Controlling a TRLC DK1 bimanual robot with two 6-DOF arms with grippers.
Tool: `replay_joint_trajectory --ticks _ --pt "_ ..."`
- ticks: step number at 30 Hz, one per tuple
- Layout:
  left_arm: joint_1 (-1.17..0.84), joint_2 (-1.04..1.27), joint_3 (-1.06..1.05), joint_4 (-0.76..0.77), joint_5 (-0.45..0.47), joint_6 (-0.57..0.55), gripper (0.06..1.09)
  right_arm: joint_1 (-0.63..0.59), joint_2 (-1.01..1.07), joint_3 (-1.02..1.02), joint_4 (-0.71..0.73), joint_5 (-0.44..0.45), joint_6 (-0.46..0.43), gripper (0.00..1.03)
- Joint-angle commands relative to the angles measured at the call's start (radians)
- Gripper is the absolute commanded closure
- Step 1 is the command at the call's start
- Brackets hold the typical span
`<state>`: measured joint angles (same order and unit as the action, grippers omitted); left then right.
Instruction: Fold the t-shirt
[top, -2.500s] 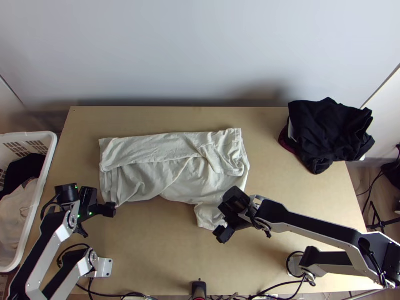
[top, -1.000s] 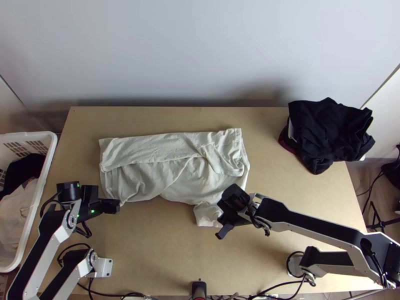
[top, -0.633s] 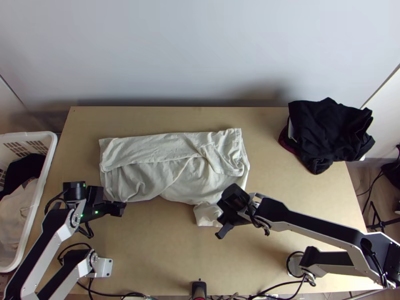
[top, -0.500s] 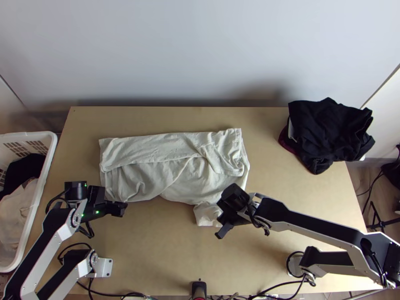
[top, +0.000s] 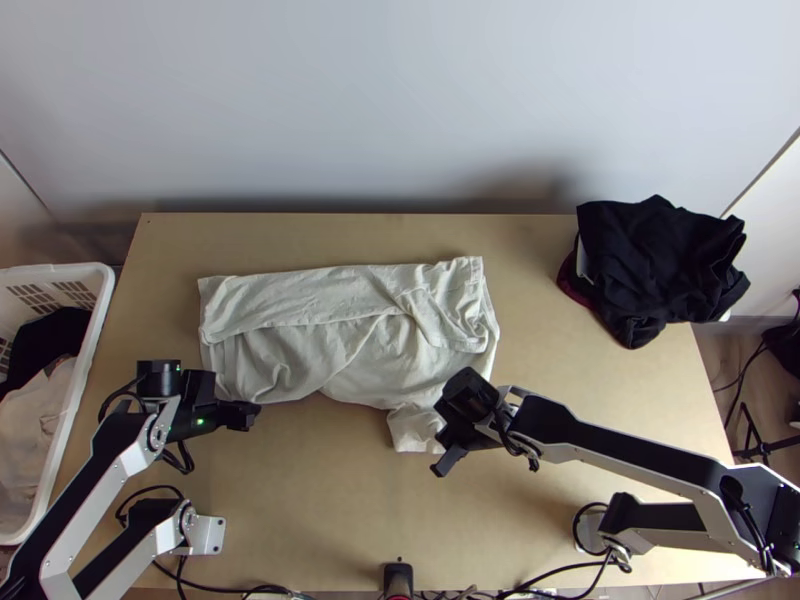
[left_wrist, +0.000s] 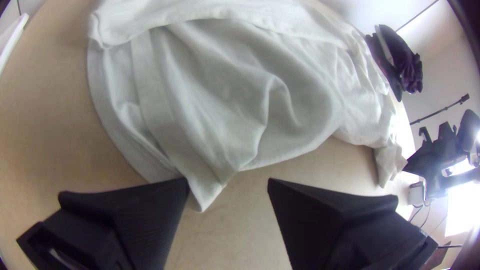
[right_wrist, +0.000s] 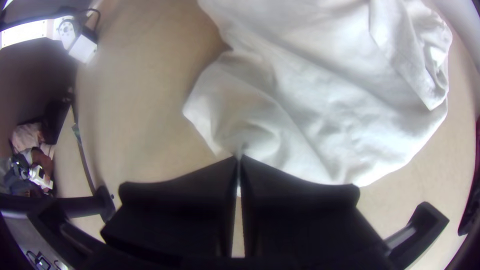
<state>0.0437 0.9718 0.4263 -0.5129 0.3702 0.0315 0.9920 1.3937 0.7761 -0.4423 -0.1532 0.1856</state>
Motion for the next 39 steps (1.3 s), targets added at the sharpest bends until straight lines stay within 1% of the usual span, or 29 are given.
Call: replay_joint_trajectory --ticks 1,4,5,9,11,14,19,23,29,39 --pt "-0.041 0.016 0.002 0.008 0.038 -0.042 0.6 -0.001 -0.001 0.0 0.002 0.009 -0.002 1.0" --pt "-0.076 0.015 0.003 0.005 0.038 -0.064 0.89 -0.001 -0.001 0.005 0.002 0.012 -0.002 1.0" --pt "-0.076 0.01 0.003 0.005 0.038 -0.067 1.03 -0.003 -0.001 0.005 0.001 0.015 -0.002 1.0" --pt "-0.044 -0.022 0.014 -0.007 0.036 -0.073 1.04 -0.006 -0.002 0.002 0.002 0.017 -0.002 1.0" --pt "0.005 -0.054 0.034 -0.038 0.045 -0.064 1.04 -0.006 -0.002 0.002 0.002 0.018 -0.002 1.0" --pt "0.09 -0.134 0.054 -0.042 0.052 -0.058 1.04 -0.007 -0.004 0.005 0.002 0.023 -0.002 1.0" --pt "0.186 -0.156 0.154 -0.085 0.052 -0.033 1.04 -0.019 -0.005 0.028 -0.003 0.024 0.011 1.0" --pt "0.269 -0.114 0.235 -0.079 0.059 -0.021 1.04 -0.062 -0.005 0.075 -0.009 0.024 0.011 1.0" --pt "0.326 -0.039 0.359 -0.075 0.073 -0.025 1.04 -0.138 -0.021 0.166 -0.026 0.037 -0.003 1.0" --pt "0.427 0.159 0.568 -0.041 0.085 -0.117 1.04 -0.326 -0.039 0.357 -0.035 0.058 -0.048 1.0"
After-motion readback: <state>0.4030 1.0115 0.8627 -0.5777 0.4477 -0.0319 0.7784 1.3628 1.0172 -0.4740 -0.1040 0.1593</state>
